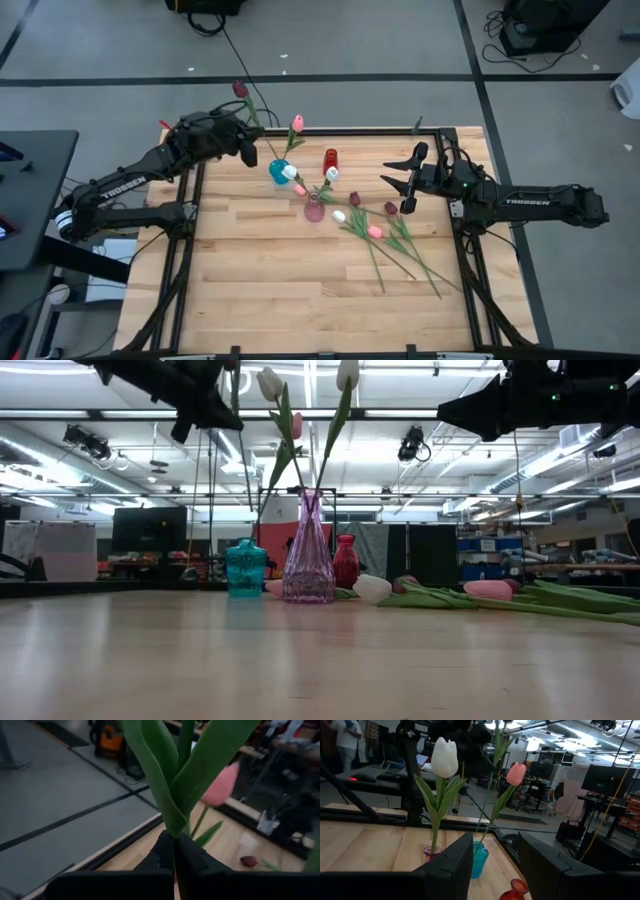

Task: Sort flowers into vase by color
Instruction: Put the left red tulip into the red vase

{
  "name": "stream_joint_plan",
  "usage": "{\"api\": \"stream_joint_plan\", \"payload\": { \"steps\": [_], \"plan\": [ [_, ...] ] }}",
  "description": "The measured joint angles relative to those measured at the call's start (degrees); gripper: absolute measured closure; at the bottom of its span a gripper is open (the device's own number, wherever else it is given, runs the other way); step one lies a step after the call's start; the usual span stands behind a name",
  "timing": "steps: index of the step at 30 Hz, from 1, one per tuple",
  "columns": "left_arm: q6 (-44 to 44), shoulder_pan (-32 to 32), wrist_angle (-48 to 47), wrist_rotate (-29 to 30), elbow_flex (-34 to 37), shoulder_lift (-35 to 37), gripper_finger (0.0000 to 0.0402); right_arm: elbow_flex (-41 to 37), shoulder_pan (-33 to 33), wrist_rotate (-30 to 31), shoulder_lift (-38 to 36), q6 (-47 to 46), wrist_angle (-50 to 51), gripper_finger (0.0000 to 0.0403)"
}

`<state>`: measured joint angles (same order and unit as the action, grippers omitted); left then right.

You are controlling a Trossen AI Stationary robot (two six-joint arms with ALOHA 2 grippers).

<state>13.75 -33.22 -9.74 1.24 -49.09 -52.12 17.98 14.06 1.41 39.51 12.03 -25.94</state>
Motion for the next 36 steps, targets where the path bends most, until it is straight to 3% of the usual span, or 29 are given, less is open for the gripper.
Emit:
{"api": "stream_joint_plan", "payload": {
  "steps": [8, 15, 19, 22, 30, 36],
  "plan": [
    [-3.61, -1.02, -1.45, -2.69, -13.41, -3.48, 0.0401, 3.88, 0.04, 0.00, 1.28, 0.04, 2.56, 0.0238],
    [-4.17, -0.95, -4.84, -14.03, -31.07, -15.96, 0.0401, 23.57, 1.41, -1.29, 10.58, 1.70, 19.62, 0.0238],
    [-8.15, -0.95, -12.09, -14.87, -43.20, -22.71, 0.0401, 34.86, 2.78, -1.35, 16.21, 3.33, 28.44, 0.0238],
    [-8.95, -0.97, -12.36, -15.49, -49.39, -27.11, 0.0401, 41.37, 3.80, -3.28, 20.33, 4.69, 29.83, 0.0238],
    [-9.04, 1.72, -12.60, -20.03, -54.50, -38.23, 0.0402, 55.14, 7.68, -11.83, 30.69, 5.64, 34.78, 0.0238],
    [-10.59, 3.78, -10.21, -20.27, -54.52, -42.24, 0.0401, 57.09, 10.76, -13.23, 34.50, 6.05, 35.35, 0.0238]
  ]
}}
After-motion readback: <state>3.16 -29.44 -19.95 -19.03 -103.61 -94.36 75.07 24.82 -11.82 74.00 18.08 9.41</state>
